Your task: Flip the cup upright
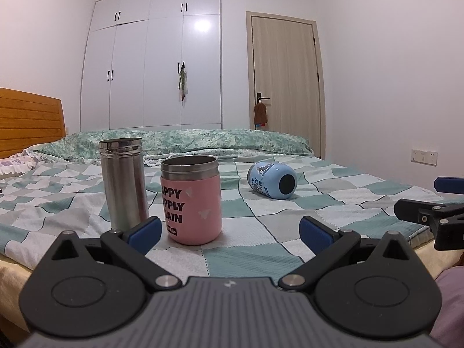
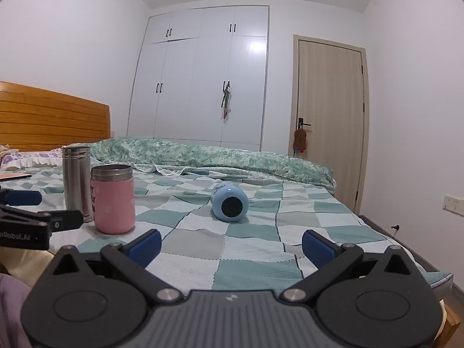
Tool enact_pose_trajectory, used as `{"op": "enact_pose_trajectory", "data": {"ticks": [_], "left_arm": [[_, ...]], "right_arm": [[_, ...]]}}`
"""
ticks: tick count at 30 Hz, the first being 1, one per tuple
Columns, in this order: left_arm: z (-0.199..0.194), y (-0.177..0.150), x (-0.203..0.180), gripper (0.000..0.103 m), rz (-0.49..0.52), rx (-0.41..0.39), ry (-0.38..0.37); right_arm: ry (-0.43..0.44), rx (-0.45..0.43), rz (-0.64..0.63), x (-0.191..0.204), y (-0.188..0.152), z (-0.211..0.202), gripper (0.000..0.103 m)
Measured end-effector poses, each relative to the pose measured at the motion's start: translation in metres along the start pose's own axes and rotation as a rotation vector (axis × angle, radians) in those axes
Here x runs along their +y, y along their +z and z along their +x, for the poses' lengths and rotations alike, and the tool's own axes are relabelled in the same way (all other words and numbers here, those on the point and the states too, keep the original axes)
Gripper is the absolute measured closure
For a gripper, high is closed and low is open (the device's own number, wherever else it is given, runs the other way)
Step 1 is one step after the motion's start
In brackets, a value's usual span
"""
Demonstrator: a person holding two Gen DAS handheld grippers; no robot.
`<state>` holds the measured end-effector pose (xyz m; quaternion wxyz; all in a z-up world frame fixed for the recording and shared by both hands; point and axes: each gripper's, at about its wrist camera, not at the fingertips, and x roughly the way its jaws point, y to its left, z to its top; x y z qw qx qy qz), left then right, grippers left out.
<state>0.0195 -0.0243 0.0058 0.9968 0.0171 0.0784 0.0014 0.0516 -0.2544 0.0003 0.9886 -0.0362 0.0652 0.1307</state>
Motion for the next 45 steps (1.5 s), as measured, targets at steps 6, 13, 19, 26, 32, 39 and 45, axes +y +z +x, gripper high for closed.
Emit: {"op": "enact_pose_trajectory", "data": {"ticks": [6, 13, 19, 26, 32, 39, 45], "left_arm": [[0.0001, 0.0003, 0.0004, 0.0, -0.005, 0.0, 0.0], [0.0003, 0.0003, 0.0, 0.0, -0.008, -0.001, -0.002], [0.0003, 0.0003, -0.0001, 0.0, -0.009, -0.001, -0.003], [0.0004, 0.0007, -0.0005, 0.0, -0.01, 0.0, -0.005], [0.0004, 0.0007, -0.0009, 0.0, -0.011, -0.001, -0.007], [-0.0012, 0.0002, 0.0, 0.0, -0.012, -0.006, -0.013], [-0.0015, 0.0006, 0.0014, 0.0, -0.019, -0.007, -0.014]], "right_arm": [[-0.002, 0.001, -0.001, 0.0007, -0.0004, -0.0003, 0.0], [-0.001, 0.001, -0.002, 0.0003, -0.0004, -0.0003, 0.0], [-0.001, 0.001, -0.002, 0.0006, -0.0006, -0.0002, 0.0], [-0.001, 0.002, -0.002, 0.0008, -0.0006, -0.0002, 0.0], [-0.001, 0.002, -0.002, 0.001, -0.0007, -0.0003, 0.0], [-0.002, 0.001, -0.001, 0.001, -0.0005, -0.0006, 0.0], [-0.002, 0.002, -0.001, 0.0011, -0.0004, -0.0005, 0.0]]}}
